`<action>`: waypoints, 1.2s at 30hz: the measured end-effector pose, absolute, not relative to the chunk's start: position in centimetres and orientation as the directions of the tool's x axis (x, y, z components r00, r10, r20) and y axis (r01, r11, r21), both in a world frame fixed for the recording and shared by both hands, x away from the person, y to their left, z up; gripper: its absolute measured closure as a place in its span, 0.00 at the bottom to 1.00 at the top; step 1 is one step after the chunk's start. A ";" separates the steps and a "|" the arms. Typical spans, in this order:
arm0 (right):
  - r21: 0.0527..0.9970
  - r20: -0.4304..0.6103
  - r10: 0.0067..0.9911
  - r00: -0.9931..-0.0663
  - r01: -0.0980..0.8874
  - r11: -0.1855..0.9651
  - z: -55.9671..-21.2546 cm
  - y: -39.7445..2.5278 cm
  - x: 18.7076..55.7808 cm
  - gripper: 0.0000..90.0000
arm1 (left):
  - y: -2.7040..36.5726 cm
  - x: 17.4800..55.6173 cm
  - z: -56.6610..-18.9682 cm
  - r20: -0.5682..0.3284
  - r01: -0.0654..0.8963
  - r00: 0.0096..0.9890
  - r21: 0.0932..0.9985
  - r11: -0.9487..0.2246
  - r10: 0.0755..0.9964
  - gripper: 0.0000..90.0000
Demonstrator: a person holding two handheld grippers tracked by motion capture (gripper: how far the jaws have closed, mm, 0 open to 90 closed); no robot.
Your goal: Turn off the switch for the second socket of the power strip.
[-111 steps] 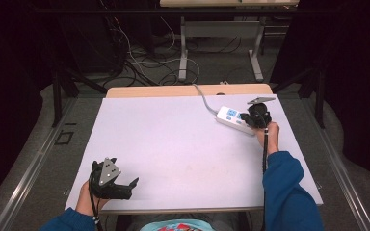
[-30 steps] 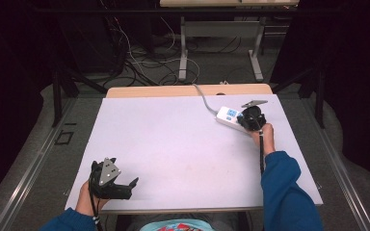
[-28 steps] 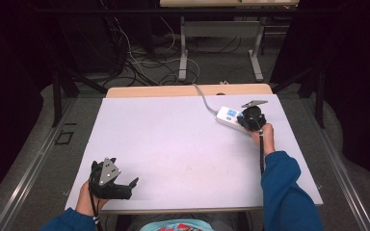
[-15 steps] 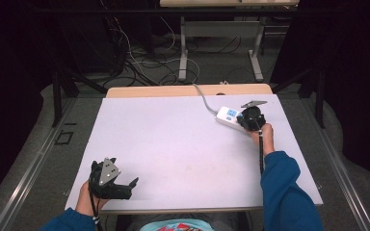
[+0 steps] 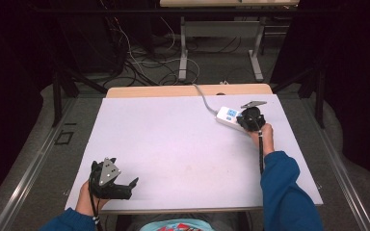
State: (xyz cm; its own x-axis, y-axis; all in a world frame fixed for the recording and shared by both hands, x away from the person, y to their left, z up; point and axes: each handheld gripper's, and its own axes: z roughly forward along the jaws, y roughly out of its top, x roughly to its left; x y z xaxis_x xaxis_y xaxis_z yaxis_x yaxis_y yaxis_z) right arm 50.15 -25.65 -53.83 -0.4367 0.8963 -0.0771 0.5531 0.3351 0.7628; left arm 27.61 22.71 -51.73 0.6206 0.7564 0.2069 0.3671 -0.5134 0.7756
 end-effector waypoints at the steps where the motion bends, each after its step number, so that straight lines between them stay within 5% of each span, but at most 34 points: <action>1: 0.762 -0.079 0.895 -0.439 0.552 0.338 -53.8 -25.6 50.2 1.00 | 22.7 27.6 -51.7 0.208 0.368 0.620 0.774 -0.515 0.756 0.00; 36: 0.764 -0.075 0.901 -0.427 0.556 0.327 -53.9 -25.6 50.1 1.00 | 22.7 27.6 -51.7 0.208 0.368 0.620 0.775 -0.514 0.757 0.00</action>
